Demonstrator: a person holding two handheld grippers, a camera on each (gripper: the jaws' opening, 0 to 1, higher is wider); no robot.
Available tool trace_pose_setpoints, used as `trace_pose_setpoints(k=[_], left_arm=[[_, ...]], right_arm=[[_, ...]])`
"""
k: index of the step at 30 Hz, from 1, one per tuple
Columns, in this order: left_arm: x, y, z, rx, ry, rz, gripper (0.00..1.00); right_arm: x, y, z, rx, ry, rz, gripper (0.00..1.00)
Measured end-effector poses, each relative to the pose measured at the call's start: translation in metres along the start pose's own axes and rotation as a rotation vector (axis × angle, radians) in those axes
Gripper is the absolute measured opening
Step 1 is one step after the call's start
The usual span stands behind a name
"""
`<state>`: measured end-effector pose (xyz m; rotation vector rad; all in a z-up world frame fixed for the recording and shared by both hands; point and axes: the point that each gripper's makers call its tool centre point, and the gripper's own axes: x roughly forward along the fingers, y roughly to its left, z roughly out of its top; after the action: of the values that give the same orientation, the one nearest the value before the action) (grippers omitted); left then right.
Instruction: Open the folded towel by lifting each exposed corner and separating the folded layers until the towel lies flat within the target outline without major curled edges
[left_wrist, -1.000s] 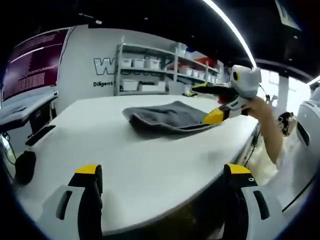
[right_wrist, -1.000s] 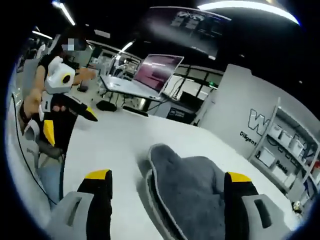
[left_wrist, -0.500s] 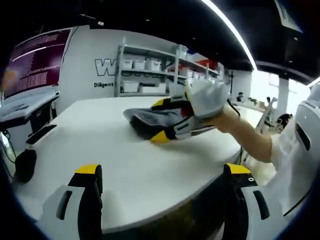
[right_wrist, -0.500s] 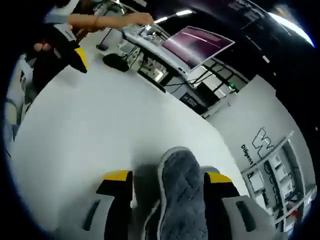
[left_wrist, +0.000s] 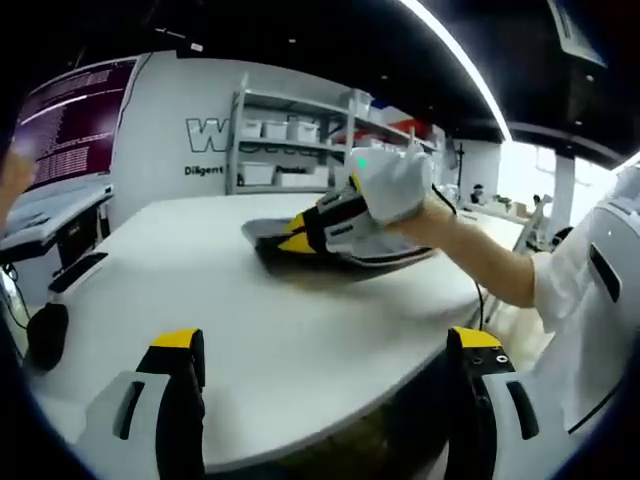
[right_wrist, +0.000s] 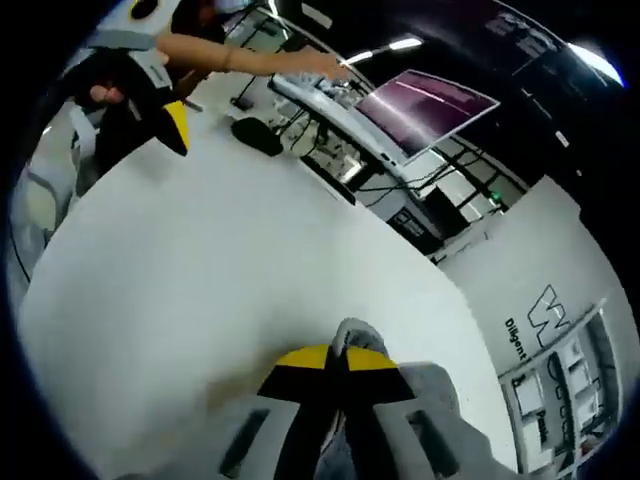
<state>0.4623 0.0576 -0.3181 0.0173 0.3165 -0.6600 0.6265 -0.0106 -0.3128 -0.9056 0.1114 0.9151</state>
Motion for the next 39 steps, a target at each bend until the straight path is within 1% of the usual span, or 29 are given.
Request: trace_pose_setpoints(k=[2,3,4,6,7,9,13,16,22,31,32,33,34,39], left_arm=[[0.001,-0.001,0.001,0.002,0.001,-0.002,0.99],[0.001,-0.002,0.001,0.005,0.001,-0.004,0.98],[0.002,-0.002,0.002,0.007,0.002,-0.005,0.98],[0.002,-0.004,0.003,0.010,0.003,-0.007,0.98],[0.003,-0.005,0.003,0.013,0.004,-0.010,0.98],[0.003,-0.006,0.004,0.016,0.006,-0.013,0.98],[0.004,-0.007,0.004,0.020,0.010,-0.015,0.98],[0.005,-0.008,0.003,0.023,0.013,-0.016,0.98],[0.005,-0.009,0.004,0.023,0.011,-0.017,0.98],[0.007,-0.008,0.004,0.017,0.010,-0.018,0.98],[0.007,-0.008,0.004,0.017,0.009,-0.019,0.98],[0.007,-0.009,0.004,0.017,0.009,-0.021,0.98],[0.007,-0.009,0.004,0.018,0.009,-0.023,0.98],[0.006,-0.009,0.003,0.016,0.010,-0.024,0.98]], right_arm=[[-0.008,-0.009,0.004,0.129,-0.061,0.009,0.00],[-0.013,-0.017,0.003,0.179,-0.082,-0.002,0.00],[-0.018,-0.028,-0.001,0.199,-0.083,-0.028,0.00],[-0.025,-0.041,-0.007,0.205,-0.078,-0.062,0.00],[-0.032,-0.050,-0.012,0.229,-0.081,-0.092,0.00],[-0.042,-0.065,-0.020,0.284,-0.094,-0.128,0.00],[-0.063,-0.090,-0.043,0.295,-0.064,-0.198,0.00],[-0.078,-0.107,-0.062,0.306,-0.028,-0.258,0.00],[-0.112,-0.135,-0.097,0.341,0.015,-0.357,0.00],[-0.163,-0.160,-0.152,0.397,0.100,-0.473,0.00],[-0.165,-0.161,-0.154,0.398,0.103,-0.477,0.00],[-0.172,-0.164,-0.161,0.402,0.116,-0.494,0.00],[-0.176,-0.166,-0.165,0.403,0.124,-0.503,0.00],[-0.208,-0.178,-0.193,0.423,0.174,-0.576,0.00]])
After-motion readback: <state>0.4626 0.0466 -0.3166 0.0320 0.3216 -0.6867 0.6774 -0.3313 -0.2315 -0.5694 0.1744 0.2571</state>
